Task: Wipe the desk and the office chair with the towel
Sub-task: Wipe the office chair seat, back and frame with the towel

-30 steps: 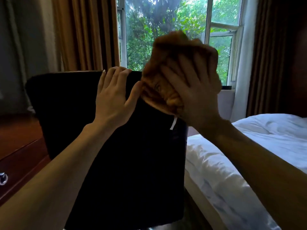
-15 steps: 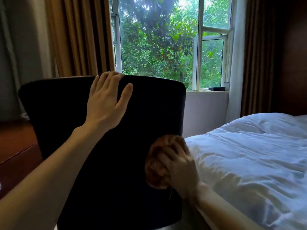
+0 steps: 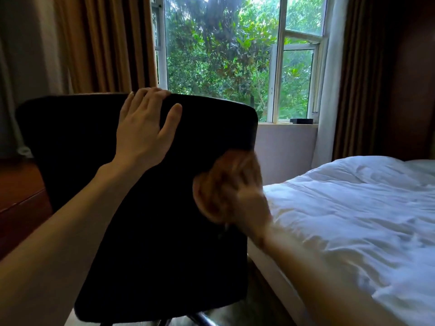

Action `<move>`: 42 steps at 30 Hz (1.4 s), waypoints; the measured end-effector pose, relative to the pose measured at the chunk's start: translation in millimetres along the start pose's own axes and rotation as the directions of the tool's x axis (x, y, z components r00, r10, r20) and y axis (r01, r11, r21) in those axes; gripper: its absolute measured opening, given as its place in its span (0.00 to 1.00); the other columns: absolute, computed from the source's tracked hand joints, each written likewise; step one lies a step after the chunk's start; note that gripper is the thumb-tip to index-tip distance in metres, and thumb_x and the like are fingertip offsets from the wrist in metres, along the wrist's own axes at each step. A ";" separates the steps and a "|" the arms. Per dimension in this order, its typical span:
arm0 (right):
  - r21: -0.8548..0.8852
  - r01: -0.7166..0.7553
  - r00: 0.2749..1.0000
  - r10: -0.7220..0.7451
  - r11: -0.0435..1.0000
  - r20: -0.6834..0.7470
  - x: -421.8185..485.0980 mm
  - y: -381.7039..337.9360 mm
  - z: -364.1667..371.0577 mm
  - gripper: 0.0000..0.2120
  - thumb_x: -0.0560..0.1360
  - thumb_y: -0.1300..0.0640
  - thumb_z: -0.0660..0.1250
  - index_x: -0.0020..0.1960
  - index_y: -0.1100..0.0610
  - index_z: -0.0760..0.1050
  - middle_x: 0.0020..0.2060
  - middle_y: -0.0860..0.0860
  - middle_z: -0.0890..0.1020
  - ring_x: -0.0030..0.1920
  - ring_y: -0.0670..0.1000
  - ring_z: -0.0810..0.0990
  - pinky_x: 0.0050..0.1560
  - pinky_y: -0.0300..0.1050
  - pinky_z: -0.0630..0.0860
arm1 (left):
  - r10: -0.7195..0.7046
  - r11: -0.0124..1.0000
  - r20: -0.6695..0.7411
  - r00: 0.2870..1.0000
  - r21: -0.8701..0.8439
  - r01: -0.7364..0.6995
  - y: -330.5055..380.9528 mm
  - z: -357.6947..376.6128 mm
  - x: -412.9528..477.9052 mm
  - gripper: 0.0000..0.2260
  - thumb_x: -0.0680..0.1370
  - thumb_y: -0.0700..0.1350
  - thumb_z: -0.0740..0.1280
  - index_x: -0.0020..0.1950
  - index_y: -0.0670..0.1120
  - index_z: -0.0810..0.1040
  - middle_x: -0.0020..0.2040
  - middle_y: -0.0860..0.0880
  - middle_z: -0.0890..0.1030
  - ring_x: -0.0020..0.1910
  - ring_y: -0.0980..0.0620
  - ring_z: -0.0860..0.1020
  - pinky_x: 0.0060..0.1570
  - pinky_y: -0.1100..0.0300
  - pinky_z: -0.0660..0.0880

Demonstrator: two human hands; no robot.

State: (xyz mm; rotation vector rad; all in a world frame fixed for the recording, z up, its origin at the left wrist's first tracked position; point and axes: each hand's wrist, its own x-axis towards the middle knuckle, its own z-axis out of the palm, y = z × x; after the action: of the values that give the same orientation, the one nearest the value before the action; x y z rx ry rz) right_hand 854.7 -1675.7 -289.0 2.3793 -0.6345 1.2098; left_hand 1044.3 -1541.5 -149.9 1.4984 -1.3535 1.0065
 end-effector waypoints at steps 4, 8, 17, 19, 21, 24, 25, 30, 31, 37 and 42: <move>0.039 0.086 0.991 -0.090 0.996 0.097 -47.7 -2.2 6.5 0.13 0.71 0.50 0.65 0.50 0.47 0.85 0.51 0.45 0.84 0.58 0.59 0.81 0.38 0.49 0.82 | 0.006 1.000 0.014 1.000 0.013 -0.006 -1.3 -1.2 -1.5 0.24 0.84 0.58 0.54 0.73 0.45 0.73 0.71 0.48 0.75 0.75 0.48 0.67 0.79 0.48 0.56; 0.136 -0.029 0.923 0.079 0.990 -0.377 -3.5 2.7 -33.7 0.11 0.76 0.52 0.67 0.55 0.52 0.83 0.56 0.54 0.83 0.64 0.61 0.76 0.37 0.53 0.80 | 0.000 1.000 -0.017 1.000 0.021 0.001 0.7 4.6 -4.5 0.24 0.84 0.58 0.55 0.72 0.44 0.72 0.71 0.47 0.75 0.75 0.47 0.67 0.80 0.47 0.55; 0.175 -0.216 0.941 0.253 0.960 -0.224 46.4 -4.5 -17.9 0.16 0.80 0.46 0.65 0.62 0.54 0.80 0.71 0.58 0.74 0.72 0.67 0.69 0.66 0.65 0.74 | -0.011 1.000 -0.012 1.000 0.006 0.011 0.4 2.3 -3.1 0.23 0.84 0.58 0.56 0.73 0.45 0.72 0.71 0.48 0.75 0.76 0.48 0.67 0.80 0.48 0.54; 0.056 -0.161 0.987 0.162 0.985 -0.011 11.5 -12.1 6.1 0.23 0.74 0.38 0.65 0.62 0.51 0.81 0.69 0.56 0.75 0.71 0.70 0.68 0.61 0.65 0.74 | -0.018 1.000 -0.008 1.000 0.000 0.018 1.3 2.7 -2.2 0.24 0.84 0.58 0.56 0.73 0.45 0.72 0.71 0.48 0.74 0.75 0.48 0.66 0.80 0.49 0.53; -0.011 -0.139 0.968 0.138 0.990 0.211 -5.2 -9.9 17.2 0.25 0.71 0.39 0.63 0.64 0.47 0.80 0.68 0.52 0.74 0.71 0.68 0.67 0.62 0.63 0.71 | -0.017 1.000 0.006 1.000 0.001 0.017 4.3 3.3 -2.1 0.23 0.84 0.57 0.58 0.74 0.44 0.72 0.71 0.48 0.74 0.76 0.48 0.66 0.81 0.49 0.51; 0.064 -0.160 0.968 0.144 0.985 0.204 2.6 2.2 2.5 0.21 0.70 0.52 0.67 0.62 0.49 0.81 0.64 0.53 0.76 0.69 0.65 0.68 0.62 0.60 0.74 | -0.001 0.999 0.038 0.999 0.036 0.000 3.4 1.9 -3.1 0.23 0.85 0.57 0.59 0.74 0.44 0.71 0.72 0.48 0.73 0.76 0.49 0.65 0.81 0.50 0.51; 0.114 -0.144 0.987 0.134 0.983 0.091 5.9 4.8 -6.8 0.18 0.69 0.54 0.68 0.58 0.53 0.82 0.60 0.55 0.79 0.65 0.65 0.71 0.56 0.61 0.77 | 0.010 0.999 0.054 0.998 0.043 -0.012 1.7 -0.6 -3.3 0.24 0.85 0.57 0.59 0.75 0.44 0.70 0.73 0.48 0.72 0.77 0.48 0.65 0.81 0.50 0.51; 0.152 -0.099 0.840 0.164 0.983 -0.517 61.3 8.5 -57.1 0.13 0.69 0.54 0.67 0.53 0.53 0.80 0.56 0.60 0.79 0.57 0.67 0.75 0.50 0.56 0.73 | 0.026 0.997 0.058 0.998 0.076 -0.031 -1.8 -4.7 -4.5 0.27 0.82 0.59 0.57 0.76 0.45 0.69 0.74 0.47 0.72 0.78 0.48 0.64 0.81 0.50 0.51; 0.129 -0.117 0.827 0.168 0.985 -0.537 77.0 8.4 -63.0 0.15 0.68 0.54 0.66 0.54 0.53 0.80 0.57 0.61 0.79 0.58 0.67 0.75 0.51 0.56 0.73 | 0.024 0.996 0.053 0.998 0.083 -0.028 -0.6 -3.8 -4.6 0.27 0.82 0.59 0.57 0.76 0.45 0.69 0.74 0.47 0.72 0.77 0.48 0.64 0.81 0.50 0.51; -0.040 -0.170 0.983 0.166 0.985 -0.073 26.7 -1.1 -1.3 0.26 0.74 0.35 0.62 0.64 0.51 0.77 0.73 0.60 0.69 0.71 0.73 0.65 0.56 0.62 0.72 | 0.003 0.997 0.084 0.996 0.077 -0.009 0.1 -4.7 -3.1 0.27 0.83 0.60 0.57 0.77 0.45 0.69 0.75 0.48 0.71 0.78 0.48 0.63 0.81 0.49 0.50; -0.072 0.008 0.941 0.016 0.997 0.337 -31.2 17.5 17.1 0.31 0.68 0.37 0.53 0.64 0.48 0.78 0.75 0.54 0.67 0.73 0.66 0.61 0.59 0.63 0.75 | 0.009 0.997 0.149 0.989 0.075 -0.021 6.9 -9.3 -3.2 0.30 0.81 0.62 0.56 0.78 0.46 0.67 0.76 0.49 0.69 0.79 0.50 0.61 0.81 0.51 0.49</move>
State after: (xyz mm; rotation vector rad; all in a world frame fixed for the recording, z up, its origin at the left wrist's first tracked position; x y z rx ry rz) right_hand 839.7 -1692.4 -321.6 2.5451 -0.7729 0.7670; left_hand 1037.0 -1532.0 -149.5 1.6504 -1.4463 0.9817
